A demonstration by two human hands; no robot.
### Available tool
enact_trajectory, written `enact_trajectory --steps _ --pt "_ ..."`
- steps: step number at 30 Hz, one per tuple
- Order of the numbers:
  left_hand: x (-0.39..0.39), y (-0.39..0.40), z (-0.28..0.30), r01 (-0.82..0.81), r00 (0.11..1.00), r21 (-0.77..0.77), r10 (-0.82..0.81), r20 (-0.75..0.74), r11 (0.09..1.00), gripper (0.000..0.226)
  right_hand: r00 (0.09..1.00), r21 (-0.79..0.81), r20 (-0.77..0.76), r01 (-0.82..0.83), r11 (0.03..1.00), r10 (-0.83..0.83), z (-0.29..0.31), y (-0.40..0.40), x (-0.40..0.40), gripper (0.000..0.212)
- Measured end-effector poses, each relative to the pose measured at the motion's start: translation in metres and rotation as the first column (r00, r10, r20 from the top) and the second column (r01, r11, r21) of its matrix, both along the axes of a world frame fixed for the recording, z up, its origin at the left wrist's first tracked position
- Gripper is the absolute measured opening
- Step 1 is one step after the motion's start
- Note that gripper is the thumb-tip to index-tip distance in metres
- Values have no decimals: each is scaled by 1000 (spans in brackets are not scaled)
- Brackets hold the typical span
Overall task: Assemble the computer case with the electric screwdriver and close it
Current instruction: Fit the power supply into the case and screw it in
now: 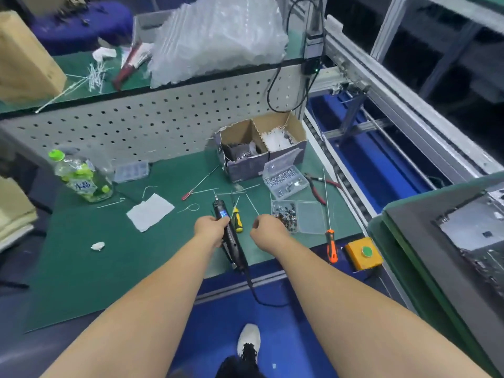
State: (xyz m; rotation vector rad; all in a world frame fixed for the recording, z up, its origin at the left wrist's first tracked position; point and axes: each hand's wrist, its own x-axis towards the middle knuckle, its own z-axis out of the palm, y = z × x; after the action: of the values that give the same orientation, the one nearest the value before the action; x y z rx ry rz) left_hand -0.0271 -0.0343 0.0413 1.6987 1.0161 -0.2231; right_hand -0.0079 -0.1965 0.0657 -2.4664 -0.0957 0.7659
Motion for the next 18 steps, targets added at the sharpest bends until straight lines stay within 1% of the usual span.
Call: enact_trajectory --steps 2,5,7,9,11,12,14,15,16,17,18 --pt "13 14 -13 13 1000 21 -12 -22 1000 22 999 -42 -30 -26 999 24 -10 20 8 23" --pt "31 34 -31 73 994 106 -64 -87 992 40 996 -96 -70 -56 994 49 -18 38 19 21" --pt "41 47 -43 178 976 195 -147 -161 964 45 995 -112 -88 -65 992 55 -19 42 29 22" --pt "46 56 -57 278 945 268 -214 -245 922 45 995 -133 -92 -58 989 46 -14 40 40 27" --pt "44 60 -66 342 917 317 -241 -317 885 45 995 -157 -95 -38 987 24 -8 36 51 31" --pt "44 60 -68 355 912 343 -242 -330 870 45 996 -168 -92 -29 985 13 -6 33 56 31" --pt "48 54 -63 340 925 425 -218 -310 839 53 997 -176 -82 -7 984 -8 1 24 63 30" --pt "54 48 -57 324 938 478 -212 -275 817 57 997 -171 -78 7 985 -21 4 18 65 30" --pt "63 39 -48 315 948 522 -234 -218 792 58 997 -165 -74 24 986 -37 8 11 68 32" --pt "74 27 -39 315 948 548 -288 -138 775 55 996 -163 -64 44 986 -55 13 1 71 33" --pt "87 9 -28 330 929 549 -366 -46 768 49 996 -165 -49 68 984 -77 20 -10 73 34"
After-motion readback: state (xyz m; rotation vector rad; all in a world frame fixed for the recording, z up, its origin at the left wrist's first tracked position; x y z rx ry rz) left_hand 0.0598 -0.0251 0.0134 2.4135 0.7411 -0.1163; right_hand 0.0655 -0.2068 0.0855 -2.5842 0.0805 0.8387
